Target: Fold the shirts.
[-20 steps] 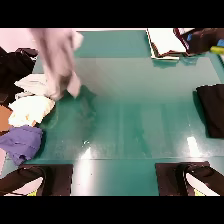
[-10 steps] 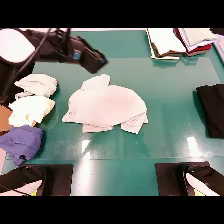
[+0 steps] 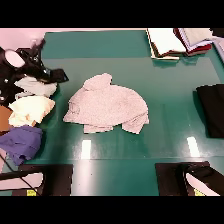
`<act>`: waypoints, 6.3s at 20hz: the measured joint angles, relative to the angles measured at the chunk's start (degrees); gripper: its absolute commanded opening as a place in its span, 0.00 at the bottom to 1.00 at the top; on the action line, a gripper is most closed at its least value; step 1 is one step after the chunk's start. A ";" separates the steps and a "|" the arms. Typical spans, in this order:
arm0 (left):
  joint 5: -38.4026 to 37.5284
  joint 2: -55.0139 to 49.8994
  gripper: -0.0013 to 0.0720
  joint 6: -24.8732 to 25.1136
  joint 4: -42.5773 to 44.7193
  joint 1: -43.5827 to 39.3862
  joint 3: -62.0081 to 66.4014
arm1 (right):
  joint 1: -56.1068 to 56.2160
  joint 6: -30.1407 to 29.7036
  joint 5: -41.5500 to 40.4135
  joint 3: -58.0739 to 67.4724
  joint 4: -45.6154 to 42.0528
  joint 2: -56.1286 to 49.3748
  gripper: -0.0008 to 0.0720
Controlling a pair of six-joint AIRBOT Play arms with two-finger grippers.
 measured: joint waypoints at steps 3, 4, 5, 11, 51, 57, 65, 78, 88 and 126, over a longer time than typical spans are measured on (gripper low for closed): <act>0.50 -5.88 0.78 1.64 -2.64 1.70 -1.90 | 0.00 0.00 1.81 0.00 0.20 -1.14 0.03; 0.76 -7.52 0.78 2.01 -3.19 2.03 -2.23 | 0.00 0.00 2.54 0.00 0.28 -1.68 0.03; 1.03 -8.90 0.78 2.43 -3.50 2.27 -2.47 | 0.00 0.00 3.10 0.00 0.33 -2.23 0.03; 1.68 -12.66 0.50 5.53 -5.38 -0.09 -2.93 | 0.00 0.00 4.04 0.00 0.48 -4.61 0.03; -2.40 15.47 0.04 6.14 -3.39 2.86 23.54 | -13.00 -3.45 1.07 -23.91 8.00 -4.31 0.03; 0.92 31.56 0.04 6.16 -3.02 3.28 34.58 | -23.23 -3.45 7.15 -6.21 6.88 8.39 0.03; -2.49 34.36 0.04 5.75 -6.64 3.32 31.12 | -27.17 -3.41 17.92 -1.16 8.74 2.47 0.03; -1.31 22.64 0.04 9.64 -2.45 3.37 -9.01 | -15.58 -2.38 12.74 -27.30 7.85 -17.59 0.63; 0.55 20.28 0.05 10.12 0.70 3.32 -12.15 | 9.97 4.79 5.97 -55.63 18.16 -7.30 0.63; -3.87 36.94 0.04 4.50 -4.15 3.32 39.47 | -19.04 7.76 14.10 -4.07 9.20 12.35 0.03</act>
